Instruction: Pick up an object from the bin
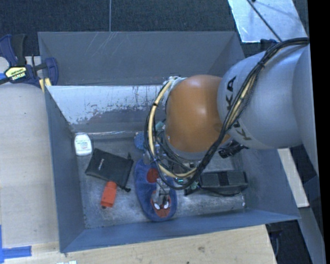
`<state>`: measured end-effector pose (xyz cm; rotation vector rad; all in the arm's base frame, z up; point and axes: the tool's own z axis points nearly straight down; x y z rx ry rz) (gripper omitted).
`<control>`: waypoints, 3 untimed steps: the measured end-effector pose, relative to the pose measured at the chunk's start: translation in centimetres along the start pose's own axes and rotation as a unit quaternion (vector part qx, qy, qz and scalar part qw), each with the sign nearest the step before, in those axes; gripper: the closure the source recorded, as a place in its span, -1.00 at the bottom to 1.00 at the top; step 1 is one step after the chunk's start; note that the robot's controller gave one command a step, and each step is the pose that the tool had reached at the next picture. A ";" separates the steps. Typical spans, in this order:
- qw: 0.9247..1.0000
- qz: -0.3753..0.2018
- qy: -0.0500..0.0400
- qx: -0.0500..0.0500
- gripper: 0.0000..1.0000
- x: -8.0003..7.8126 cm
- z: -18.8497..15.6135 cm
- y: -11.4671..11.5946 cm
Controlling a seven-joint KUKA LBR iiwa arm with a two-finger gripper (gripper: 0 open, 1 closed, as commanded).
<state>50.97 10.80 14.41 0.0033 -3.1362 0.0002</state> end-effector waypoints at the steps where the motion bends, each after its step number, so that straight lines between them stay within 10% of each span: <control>1: 1.000 -0.001 -0.001 0.000 -1.00 -6.0 7.7 -0.4; 2: 1.000 0.000 -0.008 -0.001 1.00 -6.3 7.1 -0.3; 3: 1.000 0.020 -0.009 -0.001 1.00 -5.7 -9.9 -1.0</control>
Offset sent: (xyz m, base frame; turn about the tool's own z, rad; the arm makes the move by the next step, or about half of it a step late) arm 0.0592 -0.0029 -0.0741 -0.0020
